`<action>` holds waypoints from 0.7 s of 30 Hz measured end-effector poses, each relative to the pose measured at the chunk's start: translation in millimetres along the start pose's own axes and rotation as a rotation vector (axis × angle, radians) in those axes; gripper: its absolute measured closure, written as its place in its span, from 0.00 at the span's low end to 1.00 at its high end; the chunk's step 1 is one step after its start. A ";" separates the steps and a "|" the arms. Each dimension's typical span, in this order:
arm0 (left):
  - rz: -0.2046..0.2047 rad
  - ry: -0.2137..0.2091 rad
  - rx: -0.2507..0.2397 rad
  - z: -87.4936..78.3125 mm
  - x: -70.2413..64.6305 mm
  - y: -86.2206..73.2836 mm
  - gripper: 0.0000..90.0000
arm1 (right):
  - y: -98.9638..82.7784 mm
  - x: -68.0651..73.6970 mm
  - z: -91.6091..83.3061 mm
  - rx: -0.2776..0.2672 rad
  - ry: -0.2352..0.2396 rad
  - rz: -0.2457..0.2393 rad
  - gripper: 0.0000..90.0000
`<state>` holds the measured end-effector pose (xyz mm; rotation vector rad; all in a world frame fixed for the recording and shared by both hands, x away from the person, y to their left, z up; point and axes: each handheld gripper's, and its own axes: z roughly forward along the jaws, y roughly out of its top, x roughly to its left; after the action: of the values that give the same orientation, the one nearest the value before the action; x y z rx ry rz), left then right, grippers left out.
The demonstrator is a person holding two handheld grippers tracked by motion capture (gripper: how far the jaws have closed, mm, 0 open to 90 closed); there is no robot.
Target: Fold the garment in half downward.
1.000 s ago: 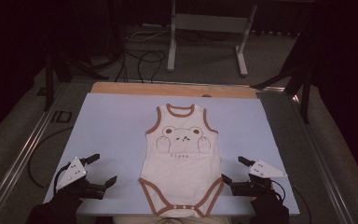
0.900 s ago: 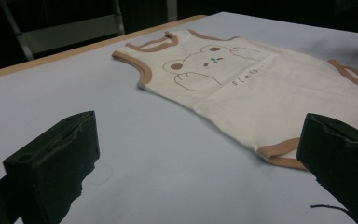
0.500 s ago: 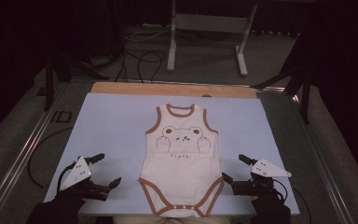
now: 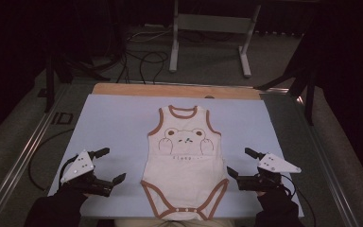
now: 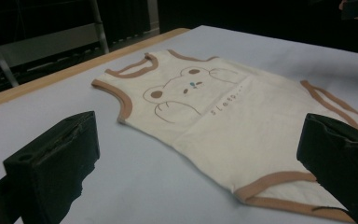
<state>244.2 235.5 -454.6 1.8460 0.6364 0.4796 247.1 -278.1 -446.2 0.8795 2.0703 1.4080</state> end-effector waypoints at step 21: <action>0.012 -0.008 0.012 10.6 17.3 35.6 0.00 | 39.1 -11.8 15.3 -0.025 0.016 -0.039 0.08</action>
<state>271.0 228.7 -424.4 1.8631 0.6243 0.4774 275.1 -267.0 -414.7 0.8160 2.0662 1.4214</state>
